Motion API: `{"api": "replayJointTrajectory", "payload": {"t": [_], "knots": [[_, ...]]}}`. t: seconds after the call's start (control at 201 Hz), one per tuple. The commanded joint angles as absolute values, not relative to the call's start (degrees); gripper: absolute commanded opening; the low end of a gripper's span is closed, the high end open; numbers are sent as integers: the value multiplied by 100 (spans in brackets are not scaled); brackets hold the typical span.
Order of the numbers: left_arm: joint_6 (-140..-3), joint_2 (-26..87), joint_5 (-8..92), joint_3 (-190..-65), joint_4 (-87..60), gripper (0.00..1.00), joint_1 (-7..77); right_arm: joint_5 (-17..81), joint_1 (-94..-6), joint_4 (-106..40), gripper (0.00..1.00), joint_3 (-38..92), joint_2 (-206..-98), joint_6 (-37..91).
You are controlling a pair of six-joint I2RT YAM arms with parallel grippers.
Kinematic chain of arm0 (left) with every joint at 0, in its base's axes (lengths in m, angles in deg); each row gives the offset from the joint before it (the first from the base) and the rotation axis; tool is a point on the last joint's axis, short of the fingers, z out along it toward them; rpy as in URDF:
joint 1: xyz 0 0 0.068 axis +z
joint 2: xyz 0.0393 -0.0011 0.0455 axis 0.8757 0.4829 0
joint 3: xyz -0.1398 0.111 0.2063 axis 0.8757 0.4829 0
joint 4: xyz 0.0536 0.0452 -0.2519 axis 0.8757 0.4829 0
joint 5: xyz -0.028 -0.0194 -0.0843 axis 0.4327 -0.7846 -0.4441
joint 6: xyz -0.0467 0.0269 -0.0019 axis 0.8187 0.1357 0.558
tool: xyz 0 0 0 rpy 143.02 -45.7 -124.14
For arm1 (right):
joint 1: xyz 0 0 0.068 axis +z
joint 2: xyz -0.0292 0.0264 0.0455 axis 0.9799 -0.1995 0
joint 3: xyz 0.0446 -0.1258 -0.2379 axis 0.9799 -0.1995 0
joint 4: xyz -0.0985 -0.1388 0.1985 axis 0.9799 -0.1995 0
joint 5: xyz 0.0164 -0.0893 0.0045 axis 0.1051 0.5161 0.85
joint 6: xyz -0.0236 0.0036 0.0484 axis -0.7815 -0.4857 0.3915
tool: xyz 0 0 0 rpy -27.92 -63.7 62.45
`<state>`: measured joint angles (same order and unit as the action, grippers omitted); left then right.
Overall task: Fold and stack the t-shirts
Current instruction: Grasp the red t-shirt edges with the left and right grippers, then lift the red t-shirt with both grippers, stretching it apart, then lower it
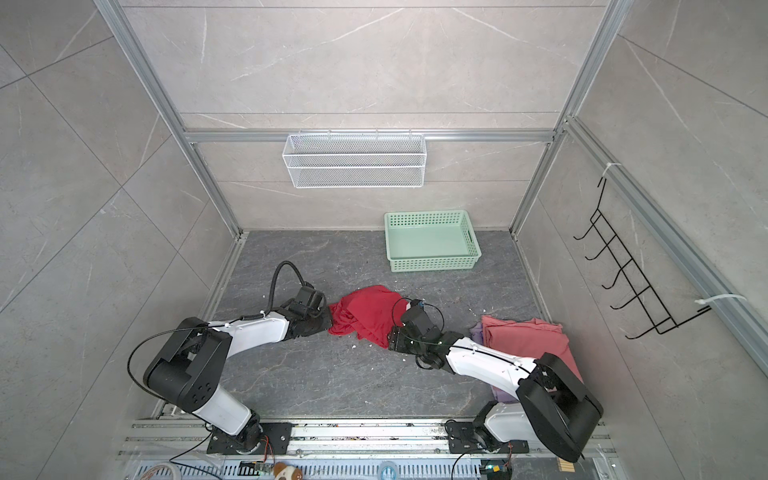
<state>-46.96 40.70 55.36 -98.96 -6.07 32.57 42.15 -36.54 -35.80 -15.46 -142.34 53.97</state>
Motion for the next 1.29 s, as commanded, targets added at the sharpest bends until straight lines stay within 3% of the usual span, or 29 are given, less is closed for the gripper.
{"api": "replayJointTrajectory", "payload": {"t": [0.0, 0.174, 0.229, 0.338, 0.413, 0.602, 0.856, 1.11, 1.289], "knots": [[-4758, 3627, 5534, -10045, -342, 0, 3265, 4070, -3600, -3060, 74, -1443, -14629, 5248], [-4890, 2885, 5737, -10314, 185, 0, 3261, 3874, -3562, -2902, 73, -1067, -15268, 5198], [-4905, 2738, 5719, -10406, 259, 0, 3267, 3867, -3561, -2904, 67, -977, -15420, 5182], [-4952, 2495, 5664, -10555, 335, 0, 3264, 4171, -3560, -3356, 18, -607, -15661, 5122], [-5049, 2262, 5739, -10698, 517, 0, 3262, 4545, -3560, -3758, 0, -375, -15572, 5006], [-5564, 1340, 6205, -11200, 1215, 0, 3261, 5445, -3560, -4908, 0, 249, -14647, 4123], [-6257, 172, 6712, -12034, 2079, 0, 3272, 5627, -3560, -6671, 0, 1626, -13505, 2076], [-6538, -501, 6522, -12545, 2627, 0, 3266, 5484, -3565, -7837, 0, 2344, -12923, 1616], [-6400, -468, 6265, -12493, 2636, 0, 3271, 5447, -3563, -8251, 1, 2289, -13153, 1560]]}}
